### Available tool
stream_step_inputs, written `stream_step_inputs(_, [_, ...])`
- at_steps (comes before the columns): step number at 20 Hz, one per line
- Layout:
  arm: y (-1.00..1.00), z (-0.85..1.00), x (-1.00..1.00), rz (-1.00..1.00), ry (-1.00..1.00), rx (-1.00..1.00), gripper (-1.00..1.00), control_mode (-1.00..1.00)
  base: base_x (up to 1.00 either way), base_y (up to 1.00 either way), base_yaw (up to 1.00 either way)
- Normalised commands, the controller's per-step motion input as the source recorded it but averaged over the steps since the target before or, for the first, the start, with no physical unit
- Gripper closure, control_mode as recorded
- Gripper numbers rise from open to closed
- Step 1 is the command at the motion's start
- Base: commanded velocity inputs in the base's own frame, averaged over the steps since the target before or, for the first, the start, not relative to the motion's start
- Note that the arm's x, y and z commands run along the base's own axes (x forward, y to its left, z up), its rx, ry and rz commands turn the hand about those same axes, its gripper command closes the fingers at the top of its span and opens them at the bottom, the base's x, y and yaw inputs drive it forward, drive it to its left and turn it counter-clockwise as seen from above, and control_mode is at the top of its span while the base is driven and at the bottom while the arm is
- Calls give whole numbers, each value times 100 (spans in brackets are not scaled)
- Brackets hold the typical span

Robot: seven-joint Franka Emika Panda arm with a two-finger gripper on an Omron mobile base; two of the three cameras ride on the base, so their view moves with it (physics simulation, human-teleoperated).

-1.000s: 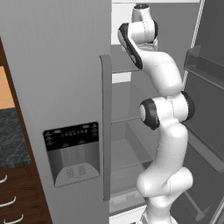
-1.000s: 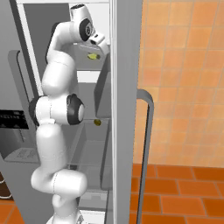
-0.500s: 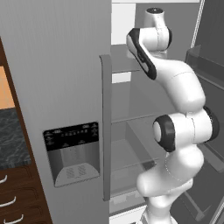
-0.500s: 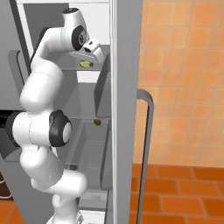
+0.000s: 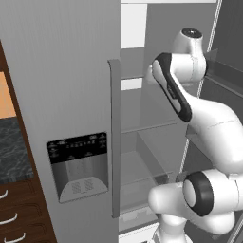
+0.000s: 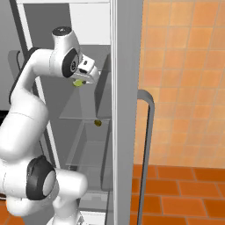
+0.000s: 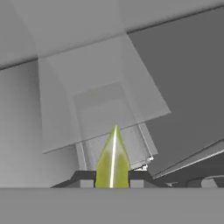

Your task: Grab a lemon wedge from the fridge and one ice cube from the ice bowl, and put them in the glass of lemonade.

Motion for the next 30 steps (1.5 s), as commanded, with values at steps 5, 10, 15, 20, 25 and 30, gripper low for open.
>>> stream_step_inputs(5, [0, -20, -99, 19, 4, -4, 100, -100, 0, 0, 0])
stream_step_inputs(10, [0, -44, -63, 13, 13, -8, 100, -100, 0, 0, 0])
stream_step_inputs(15, [0, -33, -30, 5, 2, -3, 100, -100, 0, 0, 0])
stream_step_inputs(20, [1, -46, -17, 6, 0, -2, 100, -100, 0, 0, 0])
stream_step_inputs(25, [0, -13, -3, 1, 2, 0, 100, -100, 0, 0, 0])
stream_step_inputs(30, [0, 0, -1, 0, 0, 0, 100, -100, 0, 0, 0])
